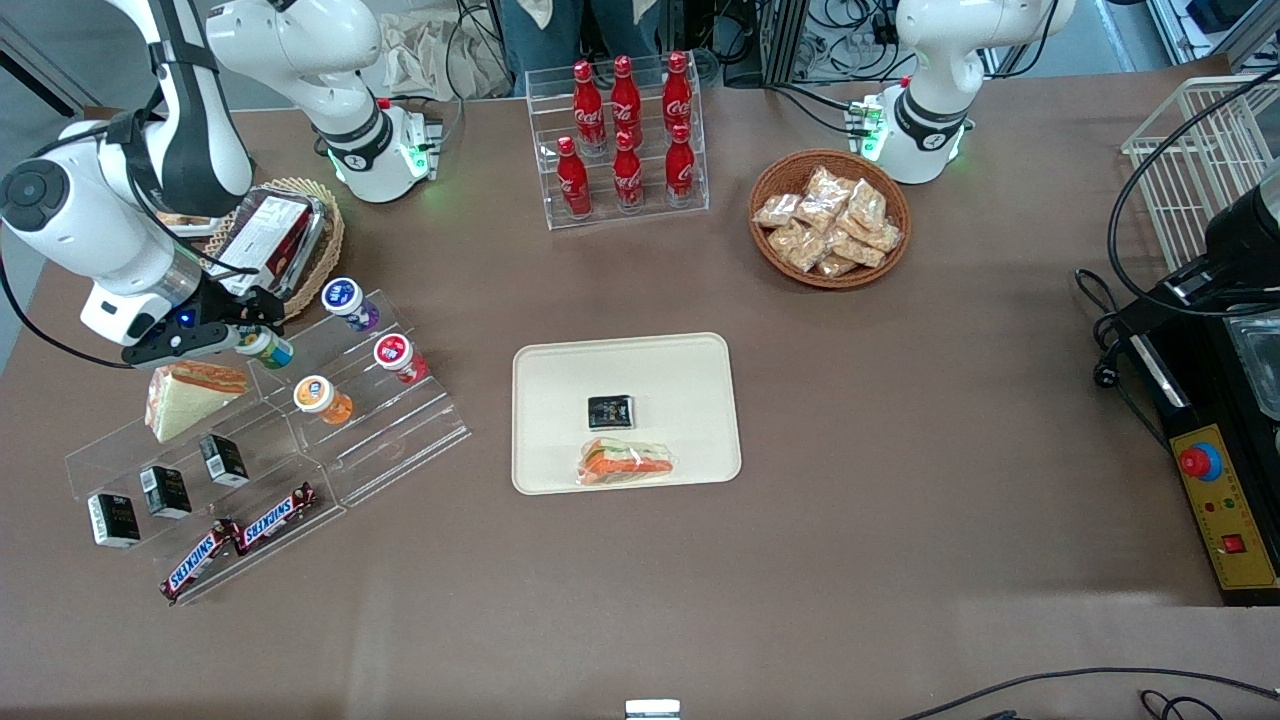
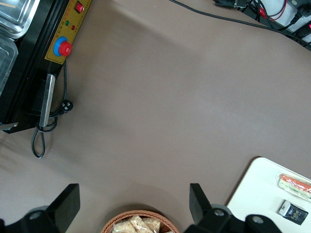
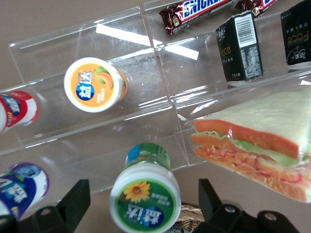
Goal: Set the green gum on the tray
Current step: 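Lower the right gripper and close it on the green gum bottle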
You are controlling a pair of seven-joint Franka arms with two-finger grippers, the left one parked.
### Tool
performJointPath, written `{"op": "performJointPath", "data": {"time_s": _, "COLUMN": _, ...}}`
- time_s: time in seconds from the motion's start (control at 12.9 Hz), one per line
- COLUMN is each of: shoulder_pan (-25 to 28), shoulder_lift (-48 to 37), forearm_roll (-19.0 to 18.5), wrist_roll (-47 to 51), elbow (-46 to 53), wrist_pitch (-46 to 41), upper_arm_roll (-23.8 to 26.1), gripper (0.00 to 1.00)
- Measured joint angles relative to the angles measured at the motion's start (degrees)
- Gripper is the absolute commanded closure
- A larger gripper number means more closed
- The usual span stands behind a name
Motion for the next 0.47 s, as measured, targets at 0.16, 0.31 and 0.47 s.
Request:
{"op": "performJointPath", "data": {"time_s": 0.16, "shoulder_pan": 0.0, "shoulder_lift": 0.87, "forearm_roll": -0.18, "wrist_roll": -0.19, "elbow": -0.07, "wrist_pitch": 0.47, "upper_arm_roll": -0.4, "gripper": 0.02}}
{"op": "performJointPath", "data": {"time_s": 0.31, "shoulder_pan": 0.0, "shoulder_lift": 1.06, "forearm_roll": -0.24, "wrist_roll": -0.25, "elbow": -0.11, "wrist_pitch": 0.49, "upper_arm_roll": -0.55, "gripper": 0.06}}
{"op": "performJointPath", "data": {"time_s": 0.47, "shoulder_pan": 0.0, "shoulder_lift": 1.06, "forearm_roll": -0.25, "wrist_roll": -0.27, "elbow": -0.12, "wrist_pitch": 0.49, "upper_arm_roll": -0.55, "gripper": 0.29}}
